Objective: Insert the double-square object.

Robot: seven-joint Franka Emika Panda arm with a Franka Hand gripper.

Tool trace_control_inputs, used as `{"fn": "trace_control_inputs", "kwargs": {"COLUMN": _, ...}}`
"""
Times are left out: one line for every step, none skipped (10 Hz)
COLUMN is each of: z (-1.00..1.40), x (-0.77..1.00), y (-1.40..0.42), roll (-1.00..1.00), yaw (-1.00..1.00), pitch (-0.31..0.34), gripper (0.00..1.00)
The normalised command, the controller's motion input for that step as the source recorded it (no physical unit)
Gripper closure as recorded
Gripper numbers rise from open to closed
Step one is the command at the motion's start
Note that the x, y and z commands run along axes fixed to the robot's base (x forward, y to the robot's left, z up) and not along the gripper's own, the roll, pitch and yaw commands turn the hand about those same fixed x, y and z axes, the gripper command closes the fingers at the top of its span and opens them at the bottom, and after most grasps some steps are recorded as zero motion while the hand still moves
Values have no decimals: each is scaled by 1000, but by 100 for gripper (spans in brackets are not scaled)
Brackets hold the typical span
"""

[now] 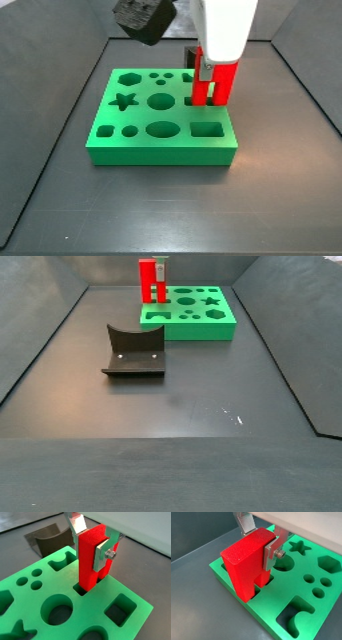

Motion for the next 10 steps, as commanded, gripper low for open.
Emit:
{"fn": "trace_control_inputs", "kwargs": {"z": -163, "x": -391, "y": 0, "roll": 77, "yaw": -340, "pitch": 0, "gripper": 100}}
{"fn": "trace_control_inputs", "kwargs": {"z": -289, "x": -380, "y": 0, "roll": 40, "yaw": -237, "pitch": 0, "gripper": 100}}
{"fn": "trace_control_inputs", "kwargs": {"z": -274, "x": -214, "y": 17, "roll": 1, "yaw": 194, "pitch": 0, "gripper": 100}}
{"fn": "trace_control_inputs", "kwargs": {"z": -200, "x": -106, "y": 0, "roll": 3, "yaw": 471, "pitch": 0, "gripper": 100}}
{"fn": "trace_control_inputs", "kwargs": {"z": -266, "x": 131, "y": 0, "roll": 49, "yaw": 403, "pitch": 30, "gripper": 100}}
{"fn": "trace_control_inputs", "kwargs": {"z": -351, "x": 380, "y": 0, "roll": 107, "yaw": 291, "pitch": 100, "gripper": 100}}
{"fn": "trace_control_inputs", "kwargs": {"z": -391, "x": 431, "y": 0, "roll": 59, "yaw": 51, "pitch": 131, "gripper": 100}}
{"fn": "trace_control_inputs", "kwargs": {"z": -351, "x": 274, "y": 0, "roll": 0, "yaw": -86, "pitch": 74, "gripper": 100}}
{"fn": "trace_control_inputs", "kwargs": {"z": -354, "x": 203, "y": 0, "roll": -21, "yaw": -214, "pitch": 36, "gripper": 100}}
{"fn": "trace_control_inputs", "kwargs": {"z": -434, "x": 46, "y": 0, "roll": -33, "yaw": -220, "pitch": 0, "gripper": 100}}
